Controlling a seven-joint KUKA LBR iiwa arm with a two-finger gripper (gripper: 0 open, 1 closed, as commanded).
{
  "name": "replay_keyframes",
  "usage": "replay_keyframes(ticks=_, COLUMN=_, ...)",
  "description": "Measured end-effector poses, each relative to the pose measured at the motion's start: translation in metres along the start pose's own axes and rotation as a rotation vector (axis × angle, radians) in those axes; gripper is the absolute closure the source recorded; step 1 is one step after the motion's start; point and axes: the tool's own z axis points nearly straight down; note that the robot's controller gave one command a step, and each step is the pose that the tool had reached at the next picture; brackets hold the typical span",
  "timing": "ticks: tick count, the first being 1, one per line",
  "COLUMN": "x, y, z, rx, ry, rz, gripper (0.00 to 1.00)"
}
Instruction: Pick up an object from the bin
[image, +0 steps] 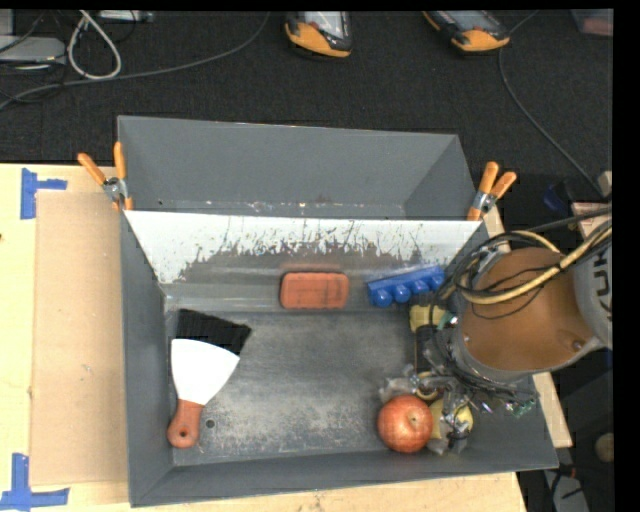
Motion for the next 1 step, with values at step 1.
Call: replay_keyframes(ticks=1, x=-0.0038, y=-0.0051, z=0.0443, rx=0.017, ry=-0.023, rz=0.130, gripper=0.00)
